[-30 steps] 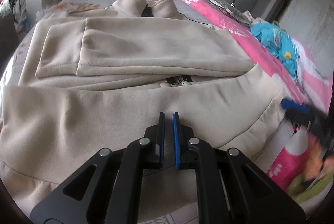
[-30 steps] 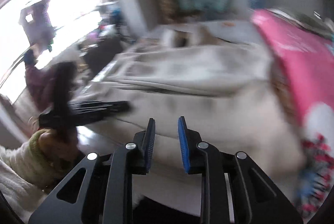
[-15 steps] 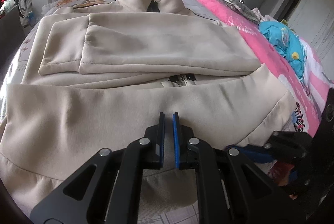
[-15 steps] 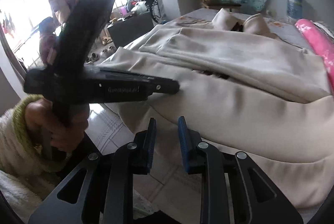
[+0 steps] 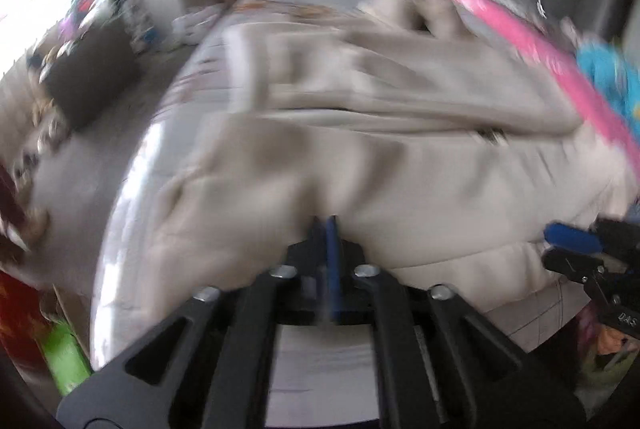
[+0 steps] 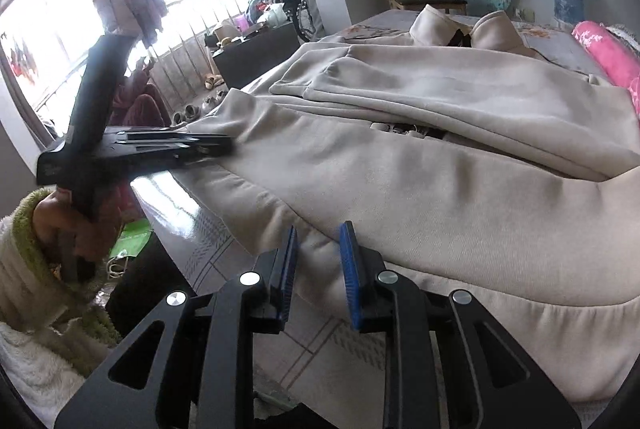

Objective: Fold large clothes

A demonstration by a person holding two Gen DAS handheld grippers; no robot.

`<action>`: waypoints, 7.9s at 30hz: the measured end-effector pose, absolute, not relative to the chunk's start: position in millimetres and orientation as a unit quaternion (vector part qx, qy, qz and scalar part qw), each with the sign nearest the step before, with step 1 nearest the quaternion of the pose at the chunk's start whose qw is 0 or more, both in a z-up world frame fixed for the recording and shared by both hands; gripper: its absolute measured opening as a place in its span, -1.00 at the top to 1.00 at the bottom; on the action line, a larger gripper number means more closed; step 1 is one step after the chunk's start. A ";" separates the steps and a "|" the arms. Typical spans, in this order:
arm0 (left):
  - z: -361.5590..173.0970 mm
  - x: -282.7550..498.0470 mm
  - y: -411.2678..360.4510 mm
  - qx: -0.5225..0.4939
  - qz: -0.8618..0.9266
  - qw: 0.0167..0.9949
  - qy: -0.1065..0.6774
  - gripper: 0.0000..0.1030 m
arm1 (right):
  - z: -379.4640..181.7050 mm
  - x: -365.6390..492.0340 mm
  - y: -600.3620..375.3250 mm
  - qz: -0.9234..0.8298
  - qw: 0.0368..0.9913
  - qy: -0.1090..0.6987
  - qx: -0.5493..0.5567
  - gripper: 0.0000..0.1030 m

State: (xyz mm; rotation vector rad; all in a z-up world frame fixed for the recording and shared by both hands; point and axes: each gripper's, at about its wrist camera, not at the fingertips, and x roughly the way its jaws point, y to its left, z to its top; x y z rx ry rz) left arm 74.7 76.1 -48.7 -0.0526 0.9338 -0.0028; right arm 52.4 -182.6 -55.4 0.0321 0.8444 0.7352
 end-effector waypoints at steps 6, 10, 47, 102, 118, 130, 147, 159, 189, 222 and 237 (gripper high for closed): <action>-44.7 73.6 117.2 -0.024 0.039 0.898 0.438 0.97 | -56.0 51.7 -181.8 0.342 0.851 0.399 0.016 0.59; -32.6 67.6 102.6 0.026 0.045 0.909 0.413 0.92 | -55.9 50.9 -181.2 0.333 0.854 0.400 0.018 0.59; -51.6 86.0 18.8 -0.083 -0.165 0.875 0.447 0.56 | -48.4 75.8 -268.4 0.045 0.891 0.452 0.016 0.08; -9.3 439.2 -24.3 -0.046 -0.100 0.864 0.491 -0.10 | -11.2 451.3 -255.1 0.163 0.805 0.547 0.161 -0.48; 7.0 390.4 -30.1 0.007 -0.167 0.867 0.470 0.82 | 3.8 418.9 -230.6 0.186 0.824 0.531 0.067 0.74; -19.0 301.4 -24.5 0.078 -0.198 0.845 0.491 0.76 | -29.4 310.9 -221.4 0.186 0.814 0.545 -0.075 0.74; 12.4 272.1 17.9 0.021 -0.215 0.869 0.446 0.30 | 7.0 345.2 -191.4 0.269 0.819 0.507 0.013 0.42; -10.8 324.8 3.4 -0.036 -0.219 0.849 0.480 0.29 | -19.8 315.8 -162.3 0.243 0.815 0.517 -0.100 0.42; 5.9 300.1 0.2 0.065 -0.219 0.872 0.434 0.13 | 7.8 316.0 -222.9 0.189 0.839 0.511 -0.015 0.37; 39.5 196.5 52.4 0.047 -0.151 0.887 0.433 -0.23 | 43.4 177.3 -217.6 0.226 0.854 0.469 0.016 -0.35; -25.1 55.6 133.4 -0.086 -0.071 0.901 0.420 -0.07 | -45.0 91.4 -189.4 0.205 0.854 0.477 0.009 -0.44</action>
